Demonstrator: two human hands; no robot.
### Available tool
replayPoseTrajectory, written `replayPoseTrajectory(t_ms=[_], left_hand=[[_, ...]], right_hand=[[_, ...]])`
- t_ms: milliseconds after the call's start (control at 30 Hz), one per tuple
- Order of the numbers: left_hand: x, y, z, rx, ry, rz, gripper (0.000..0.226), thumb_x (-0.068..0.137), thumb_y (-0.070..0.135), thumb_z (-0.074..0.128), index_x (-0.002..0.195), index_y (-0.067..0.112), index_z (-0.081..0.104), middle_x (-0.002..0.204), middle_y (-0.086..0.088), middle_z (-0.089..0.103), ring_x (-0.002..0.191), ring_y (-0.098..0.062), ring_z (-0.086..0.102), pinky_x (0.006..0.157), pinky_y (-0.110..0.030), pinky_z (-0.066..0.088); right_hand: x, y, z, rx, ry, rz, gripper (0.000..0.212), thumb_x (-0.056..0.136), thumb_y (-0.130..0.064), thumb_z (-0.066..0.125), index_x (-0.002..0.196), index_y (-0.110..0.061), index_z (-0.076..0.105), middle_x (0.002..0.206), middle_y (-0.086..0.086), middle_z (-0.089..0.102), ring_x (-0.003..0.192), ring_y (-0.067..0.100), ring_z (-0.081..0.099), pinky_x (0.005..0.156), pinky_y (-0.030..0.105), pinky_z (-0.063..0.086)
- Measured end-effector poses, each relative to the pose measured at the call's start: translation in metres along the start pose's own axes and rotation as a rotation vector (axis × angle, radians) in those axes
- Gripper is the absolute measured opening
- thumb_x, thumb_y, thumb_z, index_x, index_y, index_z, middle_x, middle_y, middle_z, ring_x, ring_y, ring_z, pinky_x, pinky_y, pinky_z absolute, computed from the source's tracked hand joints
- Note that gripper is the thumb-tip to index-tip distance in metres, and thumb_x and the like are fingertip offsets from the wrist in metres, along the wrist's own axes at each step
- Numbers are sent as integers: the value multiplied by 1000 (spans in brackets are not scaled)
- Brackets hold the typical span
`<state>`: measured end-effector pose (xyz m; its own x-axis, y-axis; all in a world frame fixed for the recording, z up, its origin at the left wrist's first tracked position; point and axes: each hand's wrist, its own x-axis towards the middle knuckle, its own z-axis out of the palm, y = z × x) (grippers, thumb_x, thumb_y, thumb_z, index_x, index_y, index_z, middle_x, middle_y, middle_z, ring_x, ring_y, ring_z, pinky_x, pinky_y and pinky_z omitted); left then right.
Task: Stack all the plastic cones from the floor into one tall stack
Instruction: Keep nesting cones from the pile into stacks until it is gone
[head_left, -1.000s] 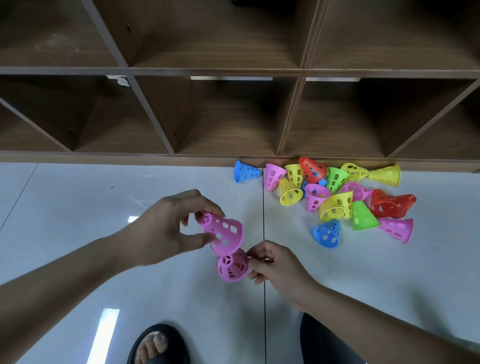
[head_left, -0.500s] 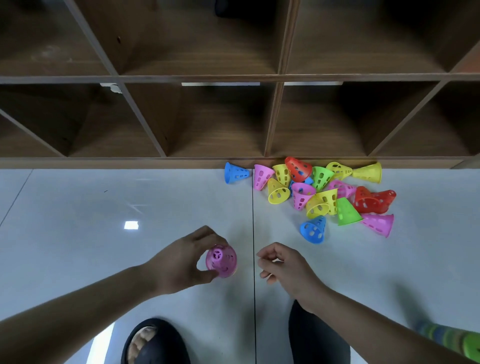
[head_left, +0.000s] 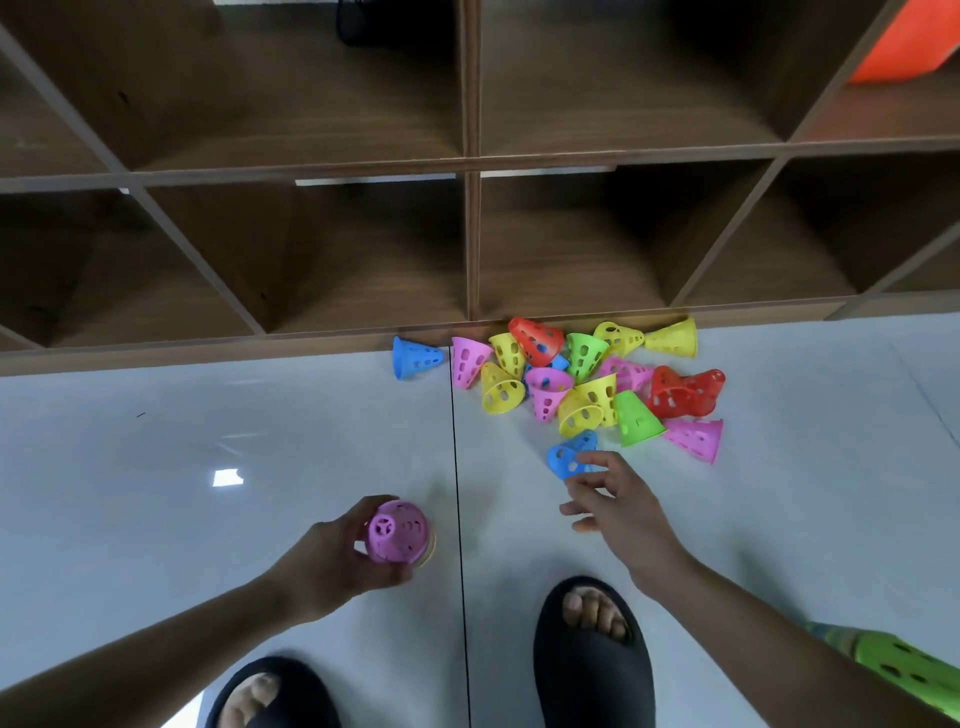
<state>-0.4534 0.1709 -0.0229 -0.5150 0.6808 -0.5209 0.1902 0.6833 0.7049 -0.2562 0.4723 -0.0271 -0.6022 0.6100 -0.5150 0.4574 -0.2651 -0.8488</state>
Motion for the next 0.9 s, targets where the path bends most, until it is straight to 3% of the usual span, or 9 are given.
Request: replayPoseTrajectory(t_ms=[133, 400, 500, 600, 700, 900], left_hand=[[13, 14, 13, -13, 26, 32, 71, 71, 49, 95, 132, 46, 59, 105, 22, 77, 93, 0, 74, 89, -25, 59], [54, 35, 13, 54, 73, 54, 75, 63, 73, 89, 127, 57, 52, 109, 28, 73, 95, 1, 72, 85, -24, 61], [59, 36, 8, -57, 22, -22, 78, 61, 68, 94, 128, 55, 56, 112, 24, 73, 104, -2, 70, 91, -26, 60], [56, 33, 9, -236, -100, -97, 80, 63, 53, 100, 132, 52, 59, 121, 16, 74, 112, -9, 70, 101, -37, 60], [58, 35, 9, -317, -129, -108, 80, 66, 45, 99, 137, 44, 61, 129, 12, 74, 121, -7, 68, 115, -44, 50], [77, 53, 22, -255, -77, -83, 80, 62, 58, 98, 131, 56, 58, 118, 23, 74, 111, -3, 70, 102, -32, 56]], right_hand=[[10, 5, -7, 53, -24, 80, 42, 101, -17, 68, 140, -27, 57, 119, 9, 72, 91, 25, 80, 76, 38, 62], [20, 10, -17, 92, -39, 132, 56, 100, -7, 65, 150, -30, 50, 134, 2, 66, 98, 25, 79, 84, 42, 61], [24, 7, -17, 75, -38, 137, 51, 101, -8, 64, 147, -27, 54, 132, 1, 67, 97, 22, 79, 83, 38, 61], [28, 7, -17, 68, -24, 140, 48, 102, -8, 63, 144, -29, 55, 131, 0, 68, 97, 21, 79, 81, 36, 61], [30, 7, -17, 68, -10, 148, 46, 102, -7, 62, 142, -29, 56, 130, 0, 68, 96, 21, 79, 80, 36, 61], [33, 11, -16, 74, 45, 156, 36, 99, -7, 66, 131, -24, 63, 127, 5, 69, 96, 20, 79, 79, 37, 63]])
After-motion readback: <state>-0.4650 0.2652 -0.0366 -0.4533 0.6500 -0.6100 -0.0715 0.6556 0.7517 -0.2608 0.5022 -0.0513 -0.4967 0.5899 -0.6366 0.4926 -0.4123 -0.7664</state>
